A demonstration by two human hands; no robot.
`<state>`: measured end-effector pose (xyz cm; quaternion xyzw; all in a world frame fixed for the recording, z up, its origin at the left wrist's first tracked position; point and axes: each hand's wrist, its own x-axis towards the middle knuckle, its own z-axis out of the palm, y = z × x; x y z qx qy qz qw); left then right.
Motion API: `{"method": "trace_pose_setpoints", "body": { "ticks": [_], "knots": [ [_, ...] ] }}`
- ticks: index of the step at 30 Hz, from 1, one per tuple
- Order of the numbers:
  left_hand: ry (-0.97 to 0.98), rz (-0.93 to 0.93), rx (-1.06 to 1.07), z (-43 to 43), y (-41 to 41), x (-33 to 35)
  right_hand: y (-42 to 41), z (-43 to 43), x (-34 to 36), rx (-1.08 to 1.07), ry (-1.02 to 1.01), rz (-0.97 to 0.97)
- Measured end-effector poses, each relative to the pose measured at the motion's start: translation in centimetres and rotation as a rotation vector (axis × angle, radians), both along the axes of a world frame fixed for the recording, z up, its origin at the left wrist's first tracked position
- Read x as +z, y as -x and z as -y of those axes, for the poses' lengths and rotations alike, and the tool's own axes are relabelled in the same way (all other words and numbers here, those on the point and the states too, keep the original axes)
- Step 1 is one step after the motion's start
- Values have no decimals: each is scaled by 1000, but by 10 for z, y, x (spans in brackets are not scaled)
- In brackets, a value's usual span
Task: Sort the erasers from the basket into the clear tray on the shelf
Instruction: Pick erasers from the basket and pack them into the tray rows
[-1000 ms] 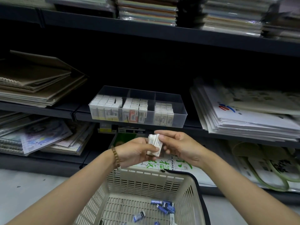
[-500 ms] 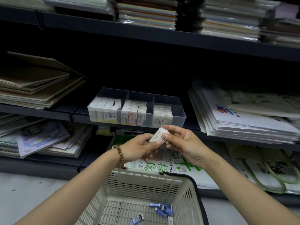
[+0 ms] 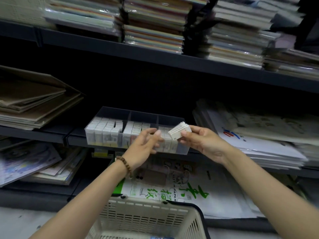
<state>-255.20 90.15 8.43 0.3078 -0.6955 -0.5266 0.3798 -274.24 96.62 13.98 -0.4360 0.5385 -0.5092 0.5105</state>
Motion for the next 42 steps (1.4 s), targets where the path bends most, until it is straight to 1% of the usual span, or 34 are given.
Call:
{"method": "trace_pose_setpoints", "body": {
  "ticks": [2,4,7,10,12,16,18,20,25,28,30,33,36,38,42],
  "knots": [
    [139,8,162,11,-13,3,17,14,15,-66,-33,-93],
    [272,48,312,25,-29,0,29,28,25,-129,-95,-236],
    [377,188,438,39,-47,-11,32,48,29,-148,-198,-451],
    [497,430,487,45,-52,-20,24,66,25,-104,-299,-671],
    [539,540,490,47,-51,-23,17,76,22,-84,-371,-785],
    [528,547,488,48,-52,-26,3,91,15,-102,-450,-927],
    [534,547,491,47,-53,-27,1,95,12,-127,-473,-930],
    [540,540,487,47,-52,-27,3,95,10,-166,-481,-887],
    [548,508,488,48,-52,-30,3,90,6,-248,-470,-575],
    [551,495,488,48,-53,-32,0,90,4,-274,-479,-485],
    [558,502,483,47,-54,-32,-2,92,1,-283,-488,-503],
    [588,543,476,46,-55,-33,-4,94,-2,-284,-486,-579],
    [614,588,472,47,-57,-35,-4,94,-3,-252,-528,-719],
    [634,630,464,48,-59,-36,-7,92,-1,-239,-562,-717],
    [640,649,437,46,-62,-36,-7,87,3,-218,-572,-618]
  ]
}}
